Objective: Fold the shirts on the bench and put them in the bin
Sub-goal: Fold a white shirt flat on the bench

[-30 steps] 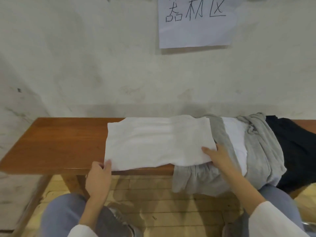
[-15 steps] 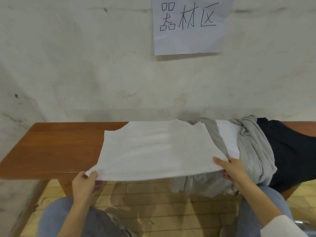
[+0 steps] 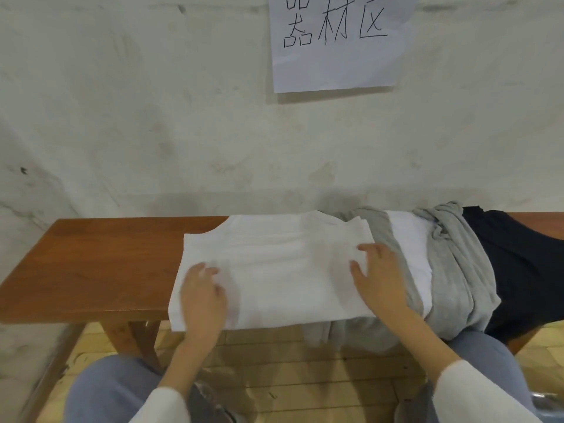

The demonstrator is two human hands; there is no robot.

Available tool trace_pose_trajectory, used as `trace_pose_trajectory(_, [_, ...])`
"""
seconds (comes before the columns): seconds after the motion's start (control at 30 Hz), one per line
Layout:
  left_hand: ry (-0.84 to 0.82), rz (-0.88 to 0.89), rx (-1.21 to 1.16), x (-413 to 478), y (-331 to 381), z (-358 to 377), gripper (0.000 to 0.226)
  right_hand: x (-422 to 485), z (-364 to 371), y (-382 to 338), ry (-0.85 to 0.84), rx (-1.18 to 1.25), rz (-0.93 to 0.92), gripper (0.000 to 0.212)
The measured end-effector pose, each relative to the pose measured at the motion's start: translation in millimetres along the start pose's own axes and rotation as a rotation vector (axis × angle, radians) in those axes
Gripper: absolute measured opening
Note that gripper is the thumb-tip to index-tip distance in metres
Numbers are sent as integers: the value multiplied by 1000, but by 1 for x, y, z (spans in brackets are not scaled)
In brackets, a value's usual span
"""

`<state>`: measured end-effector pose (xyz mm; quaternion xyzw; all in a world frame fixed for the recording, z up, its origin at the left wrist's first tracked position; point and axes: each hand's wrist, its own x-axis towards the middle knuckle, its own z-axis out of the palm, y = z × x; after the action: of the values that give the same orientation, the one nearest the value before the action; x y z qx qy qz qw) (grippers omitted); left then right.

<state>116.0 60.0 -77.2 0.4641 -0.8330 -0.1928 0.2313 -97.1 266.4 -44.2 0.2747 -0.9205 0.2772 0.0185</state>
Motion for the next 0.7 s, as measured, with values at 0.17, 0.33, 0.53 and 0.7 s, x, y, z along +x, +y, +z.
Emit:
trace_pose_trajectory(0.17, [-345,382,256,39,73,66,49,39,57,-54,-292,-271,-220,58])
trace_pose_trajectory(0.33, [-531,315,433,49,68,86,63,41,81,-40,-493,-460,-203,96])
trace_pose_trajectory(0.53, [-142,258,281,119,55,82,67,101,73,-55,-342,-296,-279,42])
trace_pose_trajectory(0.7, [-485,45,548,199,40,92,70,191,110,-65,-515,-288,-314,46])
